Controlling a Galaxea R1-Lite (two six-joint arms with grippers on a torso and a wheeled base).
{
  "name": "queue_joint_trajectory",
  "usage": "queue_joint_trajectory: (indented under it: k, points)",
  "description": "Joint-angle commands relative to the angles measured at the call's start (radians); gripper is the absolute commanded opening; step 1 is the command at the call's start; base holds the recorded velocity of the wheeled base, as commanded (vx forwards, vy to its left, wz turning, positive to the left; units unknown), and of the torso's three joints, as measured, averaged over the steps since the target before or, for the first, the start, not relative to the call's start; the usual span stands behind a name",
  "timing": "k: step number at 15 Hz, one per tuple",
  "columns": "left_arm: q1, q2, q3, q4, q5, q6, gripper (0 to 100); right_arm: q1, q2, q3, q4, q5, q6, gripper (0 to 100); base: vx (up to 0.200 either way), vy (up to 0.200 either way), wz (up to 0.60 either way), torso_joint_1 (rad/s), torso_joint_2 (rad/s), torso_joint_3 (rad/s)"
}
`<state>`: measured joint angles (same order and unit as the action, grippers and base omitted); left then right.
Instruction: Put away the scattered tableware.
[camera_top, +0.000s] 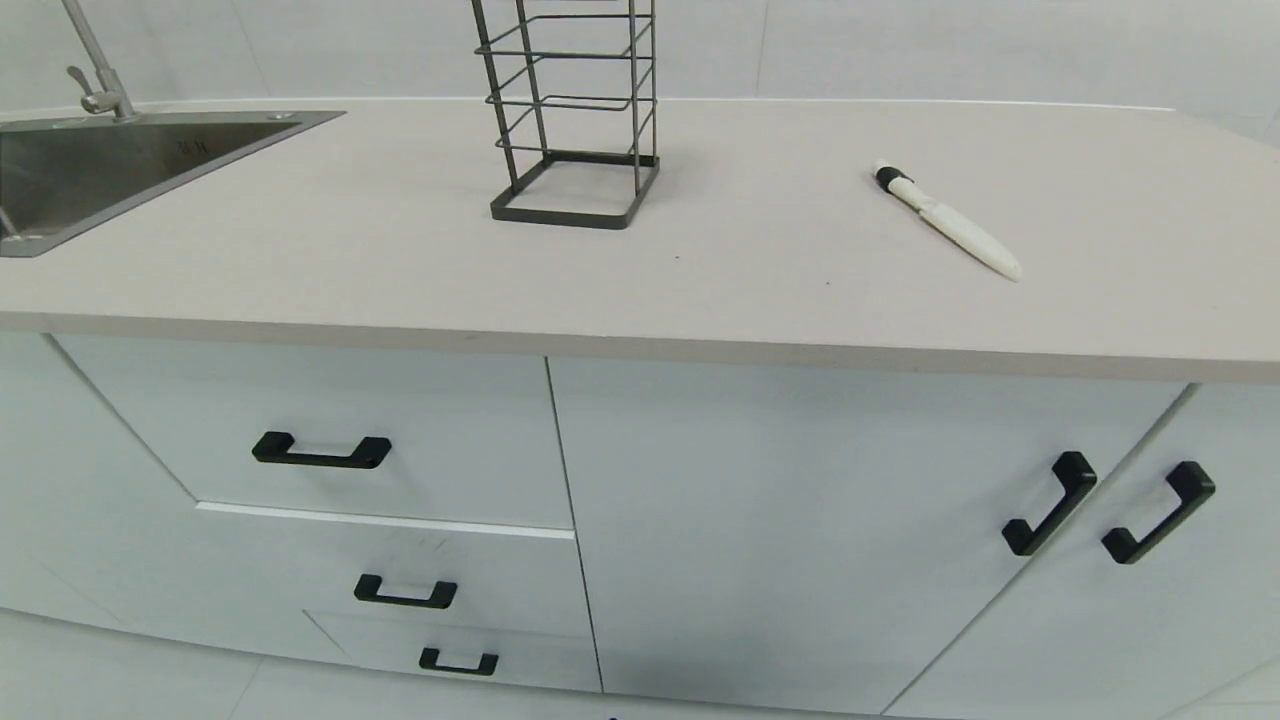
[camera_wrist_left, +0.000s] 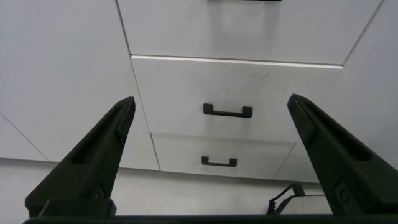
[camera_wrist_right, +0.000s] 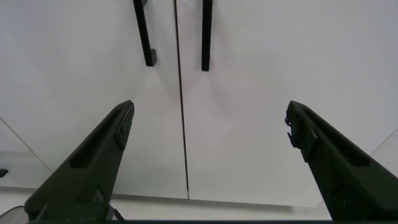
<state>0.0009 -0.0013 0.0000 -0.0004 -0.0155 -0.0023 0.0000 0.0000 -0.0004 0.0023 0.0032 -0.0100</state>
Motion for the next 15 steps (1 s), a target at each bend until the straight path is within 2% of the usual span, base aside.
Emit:
queue_joint_trajectory:
  k: [1,8,9,11,15]
  points:
    - [-0.001,0.001,0.000,-0.001,0.000,-0.001,100,0.000,0.002,0.000,-0.001,0.001,-0.001,100,0.000,0.000,0.00,0.266,-0.36,-0.203]
    - [-0.001,0.001,0.000,-0.001,0.000,-0.002,100,0.000,0.002,-0.001,-0.001,0.000,-0.001,100,0.000,0.000,0.00,0.217,-0.59,-0.218]
    - [0.001,0.001,0.000,-0.001,0.002,-0.002,100,0.000,0.002,0.000,-0.001,0.000,-0.001,100,0.000,-0.200,0.00,0.061,-0.46,-0.227]
    - [-0.001,0.001,0.000,-0.003,0.006,-0.013,100,0.000,0.002,0.000,-0.001,0.000,-0.001,100,0.000,0.000,0.00,0.085,-0.49,-0.217]
    - [-0.001,0.001,0.000,-0.004,0.008,-0.022,100,0.000,0.002,0.000,-0.001,0.000,-0.001,100,0.000,0.000,0.00,0.369,-0.48,-0.232]
